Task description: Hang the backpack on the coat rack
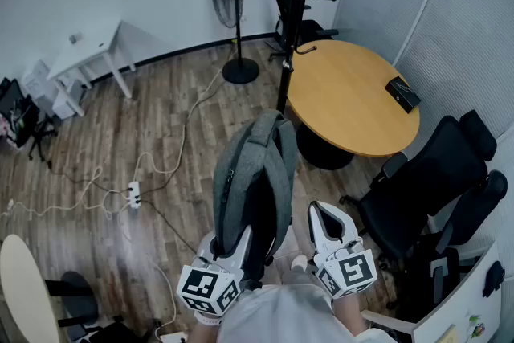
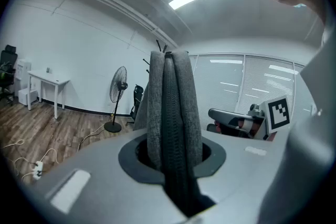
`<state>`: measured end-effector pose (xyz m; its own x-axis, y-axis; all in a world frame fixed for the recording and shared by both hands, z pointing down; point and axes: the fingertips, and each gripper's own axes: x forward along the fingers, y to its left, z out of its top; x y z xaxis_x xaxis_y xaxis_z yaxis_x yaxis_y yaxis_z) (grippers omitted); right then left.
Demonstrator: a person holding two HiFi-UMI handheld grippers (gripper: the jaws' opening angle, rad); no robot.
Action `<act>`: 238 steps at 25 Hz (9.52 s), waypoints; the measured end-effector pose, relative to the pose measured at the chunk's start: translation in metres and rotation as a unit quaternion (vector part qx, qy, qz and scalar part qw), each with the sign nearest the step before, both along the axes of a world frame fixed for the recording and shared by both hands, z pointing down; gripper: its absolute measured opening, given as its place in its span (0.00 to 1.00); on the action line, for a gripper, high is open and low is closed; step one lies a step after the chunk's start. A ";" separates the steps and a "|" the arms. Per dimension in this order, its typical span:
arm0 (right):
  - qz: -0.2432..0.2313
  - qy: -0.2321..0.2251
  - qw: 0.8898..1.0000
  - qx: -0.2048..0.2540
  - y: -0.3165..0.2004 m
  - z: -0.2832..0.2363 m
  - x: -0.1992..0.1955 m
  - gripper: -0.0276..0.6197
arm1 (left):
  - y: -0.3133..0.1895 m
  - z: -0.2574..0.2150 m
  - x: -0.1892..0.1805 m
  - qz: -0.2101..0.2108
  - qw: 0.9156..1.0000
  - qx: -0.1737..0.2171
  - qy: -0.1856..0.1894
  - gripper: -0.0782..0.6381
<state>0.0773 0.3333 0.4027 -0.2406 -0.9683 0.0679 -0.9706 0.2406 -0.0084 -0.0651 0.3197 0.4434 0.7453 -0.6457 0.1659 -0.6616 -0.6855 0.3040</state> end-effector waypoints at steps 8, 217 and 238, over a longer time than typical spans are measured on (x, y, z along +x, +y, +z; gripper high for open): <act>0.018 0.019 0.999 -0.024 0.021 0.020 -0.042 0.03 | 0.000 0.012 -0.045 0.008 1.000 -0.011 0.010 0.25; 0.054 -0.079 0.994 0.045 -0.587 -0.044 0.059 0.05 | -0.659 -0.187 0.116 0.065 0.975 0.213 0.017 0.25; 0.068 -0.096 0.993 0.029 -0.571 -0.029 0.062 0.05 | -0.621 -0.150 0.135 0.120 0.963 0.240 -0.035 0.25</act>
